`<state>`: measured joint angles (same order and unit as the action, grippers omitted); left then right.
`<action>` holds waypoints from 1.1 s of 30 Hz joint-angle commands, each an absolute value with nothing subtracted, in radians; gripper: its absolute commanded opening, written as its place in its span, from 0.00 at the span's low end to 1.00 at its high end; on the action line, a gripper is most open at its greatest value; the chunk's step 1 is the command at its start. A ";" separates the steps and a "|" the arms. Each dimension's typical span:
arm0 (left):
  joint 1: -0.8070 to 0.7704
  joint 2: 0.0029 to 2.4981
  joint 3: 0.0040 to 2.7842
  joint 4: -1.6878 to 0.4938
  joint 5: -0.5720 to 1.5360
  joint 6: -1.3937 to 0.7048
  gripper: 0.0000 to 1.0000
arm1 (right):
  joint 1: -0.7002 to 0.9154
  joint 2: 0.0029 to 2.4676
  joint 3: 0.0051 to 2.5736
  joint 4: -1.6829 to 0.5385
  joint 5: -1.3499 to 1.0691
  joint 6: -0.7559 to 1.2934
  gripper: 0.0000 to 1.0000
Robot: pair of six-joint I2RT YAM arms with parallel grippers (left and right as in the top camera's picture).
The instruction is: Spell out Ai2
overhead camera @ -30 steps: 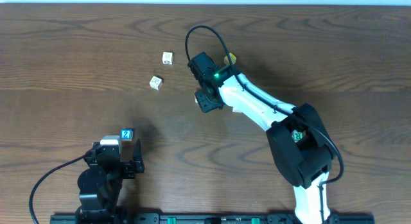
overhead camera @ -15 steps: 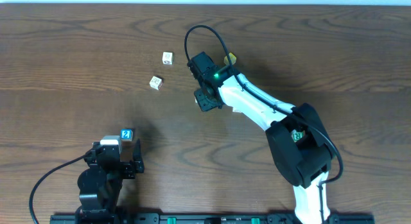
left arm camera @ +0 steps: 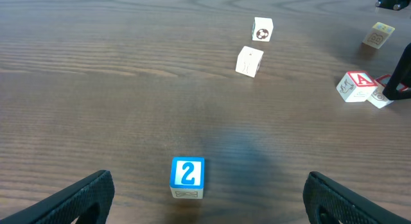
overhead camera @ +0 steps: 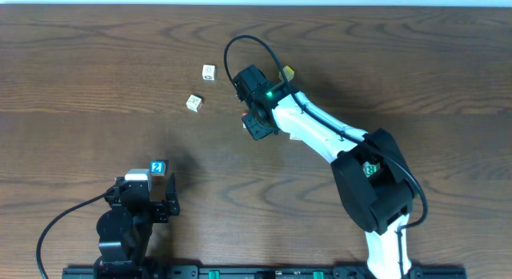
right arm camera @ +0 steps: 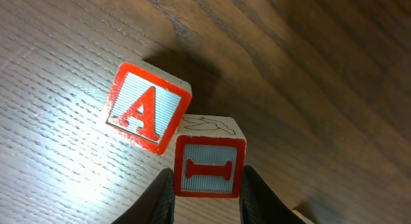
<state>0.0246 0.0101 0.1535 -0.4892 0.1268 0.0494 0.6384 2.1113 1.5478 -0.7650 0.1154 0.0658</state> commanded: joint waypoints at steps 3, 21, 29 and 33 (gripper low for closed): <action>0.026 0.004 0.137 -0.487 0.127 0.045 0.95 | 0.605 2.128 1.541 -0.772 0.160 -0.060 0.24; 0.026 0.004 0.137 -0.487 0.127 0.045 0.95 | 0.591 2.108 1.542 -0.818 0.097 -0.040 0.01; 0.026 0.004 0.137 -0.487 0.127 0.045 0.95 | 0.588 2.056 1.542 -0.825 0.069 -0.279 0.01; 0.026 0.004 0.137 -0.487 0.127 0.045 0.95 | 0.564 2.020 1.542 -0.832 -0.126 -0.477 0.01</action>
